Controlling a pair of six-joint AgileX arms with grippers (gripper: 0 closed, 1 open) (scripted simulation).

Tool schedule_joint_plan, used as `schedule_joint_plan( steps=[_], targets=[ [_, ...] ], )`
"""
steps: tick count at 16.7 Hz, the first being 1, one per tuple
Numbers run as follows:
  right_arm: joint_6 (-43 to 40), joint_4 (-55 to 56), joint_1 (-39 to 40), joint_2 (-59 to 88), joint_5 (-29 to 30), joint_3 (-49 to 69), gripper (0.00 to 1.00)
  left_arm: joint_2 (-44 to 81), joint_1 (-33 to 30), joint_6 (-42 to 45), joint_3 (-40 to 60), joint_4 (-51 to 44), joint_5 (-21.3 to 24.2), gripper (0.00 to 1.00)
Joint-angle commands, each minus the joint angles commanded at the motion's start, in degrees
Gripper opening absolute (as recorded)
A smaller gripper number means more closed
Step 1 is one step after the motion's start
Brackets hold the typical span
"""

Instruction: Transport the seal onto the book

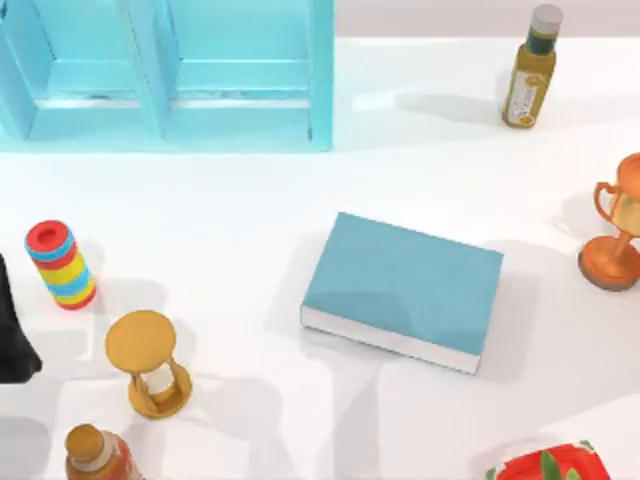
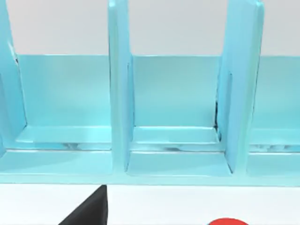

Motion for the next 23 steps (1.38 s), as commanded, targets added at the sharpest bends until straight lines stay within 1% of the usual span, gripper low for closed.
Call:
schedule_joint_plan(
  steps=[3,5,11,14,20,23],
  targets=[
    [-1.79,-5.08,-1.88,7.31,0.01,7.45,1.00,0.00,0.00,0.00,0.00,0.00,0.00,1.00],
    [-2.35,-6.63,-2.49,9.34,0.01,9.89,1.00,0.00,0.00,0.00,0.00,0.00,0.00,1.00],
    [-2.35,-6.57,-2.32,9.50,0.02,9.97,1.00,0.00,0.00,0.00,0.00,0.00,0.00,1.00],
    [-2.22,-2.88,-2.39,10.42,0.02,6.80,1.00,0.00,0.00,0.00,0.00,0.00,0.00,1.00],
    [-2.18,11.70,-2.40,13.74,0.04,-3.81,1.00,0.00,0.00,0.00,0.00,0.00,0.00,1.00],
    [-2.18,14.48,-2.41,14.58,0.05,-6.14,1.00,0.00,0.00,0.00,0.00,0.00,0.00,1.00]
  ],
)
